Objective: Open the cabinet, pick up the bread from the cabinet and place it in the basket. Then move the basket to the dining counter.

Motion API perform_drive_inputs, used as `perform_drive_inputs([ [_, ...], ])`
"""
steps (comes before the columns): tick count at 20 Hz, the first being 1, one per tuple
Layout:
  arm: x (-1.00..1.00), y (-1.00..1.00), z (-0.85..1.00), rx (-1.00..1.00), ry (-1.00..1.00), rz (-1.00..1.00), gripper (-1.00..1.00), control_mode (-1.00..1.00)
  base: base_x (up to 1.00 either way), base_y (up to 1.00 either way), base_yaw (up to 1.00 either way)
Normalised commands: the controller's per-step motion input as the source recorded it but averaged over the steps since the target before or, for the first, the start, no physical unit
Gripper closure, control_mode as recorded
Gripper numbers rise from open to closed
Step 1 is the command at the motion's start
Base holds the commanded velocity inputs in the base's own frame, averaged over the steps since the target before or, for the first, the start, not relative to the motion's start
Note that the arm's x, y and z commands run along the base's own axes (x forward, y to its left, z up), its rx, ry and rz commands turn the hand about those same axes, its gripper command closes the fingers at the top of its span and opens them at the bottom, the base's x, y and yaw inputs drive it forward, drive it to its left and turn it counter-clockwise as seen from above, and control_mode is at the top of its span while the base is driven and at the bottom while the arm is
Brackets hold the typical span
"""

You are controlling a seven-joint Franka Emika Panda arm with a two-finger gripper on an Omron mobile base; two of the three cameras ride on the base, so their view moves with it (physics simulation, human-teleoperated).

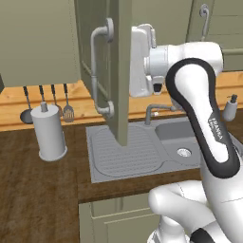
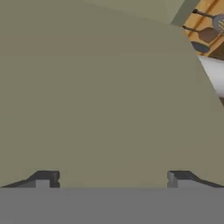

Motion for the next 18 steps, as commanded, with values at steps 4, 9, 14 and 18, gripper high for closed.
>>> perform_drive_inputs([
  [4,0.02,1.00,0.00,0.00,-0.03,0.00,-1.00,-1.00,0.00,0.00,0.00],
  [9,0.25,0.68,-0.13,-0.03,-0.04,0.00,-1.00,-1.00,0.00,0.00,0.00],
  [14,0.25,0.15,-0.55,-0.12,-0.19,-0.03,-1.00,-1.00,0.00,0.00,0.00],
  [18,0.24,-0.25,-0.63,-0.17,-0.23,-0.13,-1.00,-1.00,0.00,0.00,0.00],
])
